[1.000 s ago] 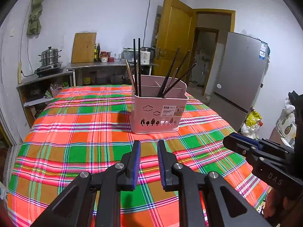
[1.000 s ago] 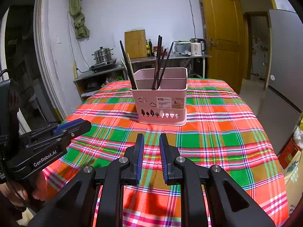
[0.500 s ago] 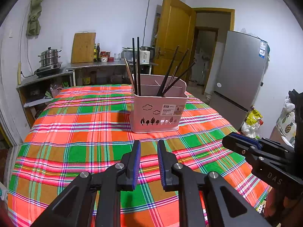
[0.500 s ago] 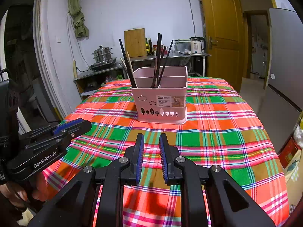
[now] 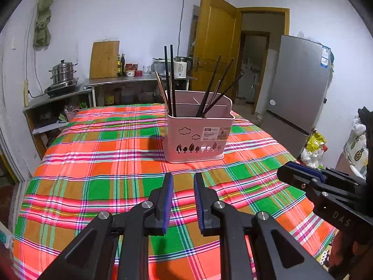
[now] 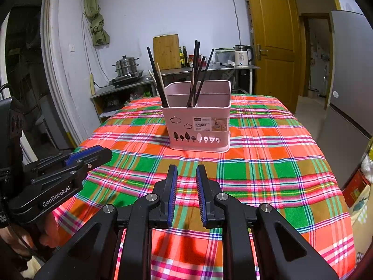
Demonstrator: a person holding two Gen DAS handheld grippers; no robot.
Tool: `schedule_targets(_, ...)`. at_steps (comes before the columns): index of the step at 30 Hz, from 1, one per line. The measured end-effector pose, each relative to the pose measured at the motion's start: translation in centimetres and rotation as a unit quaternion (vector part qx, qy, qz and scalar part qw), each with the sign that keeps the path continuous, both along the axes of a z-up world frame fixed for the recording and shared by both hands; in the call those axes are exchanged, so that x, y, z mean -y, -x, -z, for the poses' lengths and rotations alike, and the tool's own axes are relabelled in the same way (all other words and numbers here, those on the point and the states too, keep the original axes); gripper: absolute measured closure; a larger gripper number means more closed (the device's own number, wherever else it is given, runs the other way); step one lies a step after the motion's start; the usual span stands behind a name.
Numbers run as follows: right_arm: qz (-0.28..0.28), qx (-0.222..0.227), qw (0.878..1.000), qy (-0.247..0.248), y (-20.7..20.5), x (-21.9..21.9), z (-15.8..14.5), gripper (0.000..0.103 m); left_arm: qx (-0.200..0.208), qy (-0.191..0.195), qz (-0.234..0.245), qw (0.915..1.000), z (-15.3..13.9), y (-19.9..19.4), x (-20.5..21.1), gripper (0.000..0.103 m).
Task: Organize utensils
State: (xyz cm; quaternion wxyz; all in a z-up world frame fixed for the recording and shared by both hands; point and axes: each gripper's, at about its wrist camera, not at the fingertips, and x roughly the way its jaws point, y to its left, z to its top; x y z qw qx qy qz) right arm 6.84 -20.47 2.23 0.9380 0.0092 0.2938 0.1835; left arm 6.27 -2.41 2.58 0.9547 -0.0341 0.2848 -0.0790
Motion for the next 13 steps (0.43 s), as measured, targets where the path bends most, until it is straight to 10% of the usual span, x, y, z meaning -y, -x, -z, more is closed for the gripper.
schedule_targets(13, 0.001, -0.002, 1.000, -0.001, 0.00, 0.09, 0.09, 0.086, 0.004, -0.007, 0.002, 1.0000, 0.00, 0.10, 0.00, 0.086)
